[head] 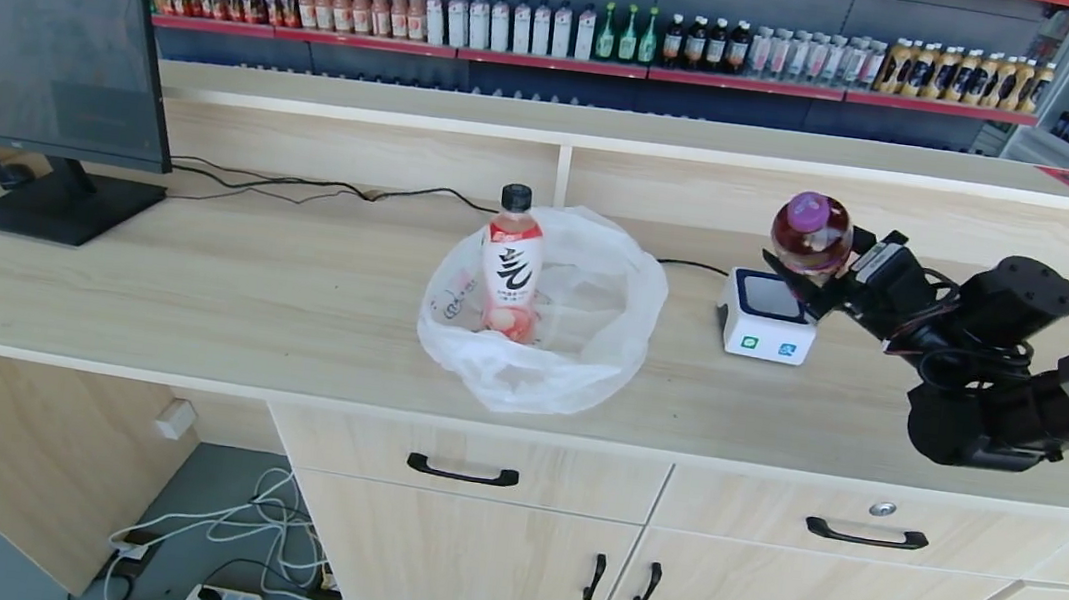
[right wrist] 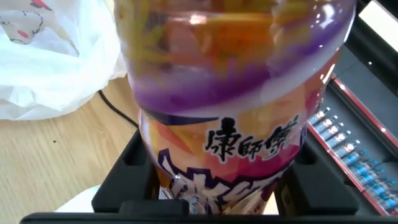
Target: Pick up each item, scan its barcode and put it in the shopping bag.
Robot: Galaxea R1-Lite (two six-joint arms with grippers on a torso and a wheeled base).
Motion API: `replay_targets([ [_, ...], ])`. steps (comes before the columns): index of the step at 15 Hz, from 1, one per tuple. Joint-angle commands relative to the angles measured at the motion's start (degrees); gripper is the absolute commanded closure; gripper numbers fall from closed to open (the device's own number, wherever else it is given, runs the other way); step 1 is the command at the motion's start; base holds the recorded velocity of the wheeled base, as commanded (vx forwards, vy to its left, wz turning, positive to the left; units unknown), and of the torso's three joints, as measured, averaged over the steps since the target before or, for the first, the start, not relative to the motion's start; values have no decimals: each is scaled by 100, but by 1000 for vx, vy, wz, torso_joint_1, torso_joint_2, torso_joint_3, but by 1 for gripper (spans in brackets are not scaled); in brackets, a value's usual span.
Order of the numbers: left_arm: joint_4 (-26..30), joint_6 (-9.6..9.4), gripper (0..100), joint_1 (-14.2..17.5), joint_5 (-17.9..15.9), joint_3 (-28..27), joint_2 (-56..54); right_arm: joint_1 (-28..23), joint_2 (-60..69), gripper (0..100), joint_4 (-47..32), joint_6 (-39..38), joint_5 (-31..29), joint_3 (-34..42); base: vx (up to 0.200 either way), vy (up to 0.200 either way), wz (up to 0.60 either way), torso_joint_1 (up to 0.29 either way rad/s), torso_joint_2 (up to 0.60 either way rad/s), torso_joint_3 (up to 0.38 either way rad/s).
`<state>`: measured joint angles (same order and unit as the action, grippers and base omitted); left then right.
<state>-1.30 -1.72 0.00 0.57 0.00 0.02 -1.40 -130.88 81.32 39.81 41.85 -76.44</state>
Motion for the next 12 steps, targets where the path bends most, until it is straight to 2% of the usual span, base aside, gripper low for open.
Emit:
replay_targets([
  [1,-1,-48,0,0,4,0,-2,-18,-184,100,-73,44,43,-152,0,0,0,0,0,0],
  [7,-1,-74,0,0,4,0,-2,-159,-579,100,-398,229,297,-1066,0,0,0,0,0,0],
  [12,7,-39,0,0,4,0,-2,-247,-632,100,-477,211,376,-1181,0,0,0,0,0,0],
])
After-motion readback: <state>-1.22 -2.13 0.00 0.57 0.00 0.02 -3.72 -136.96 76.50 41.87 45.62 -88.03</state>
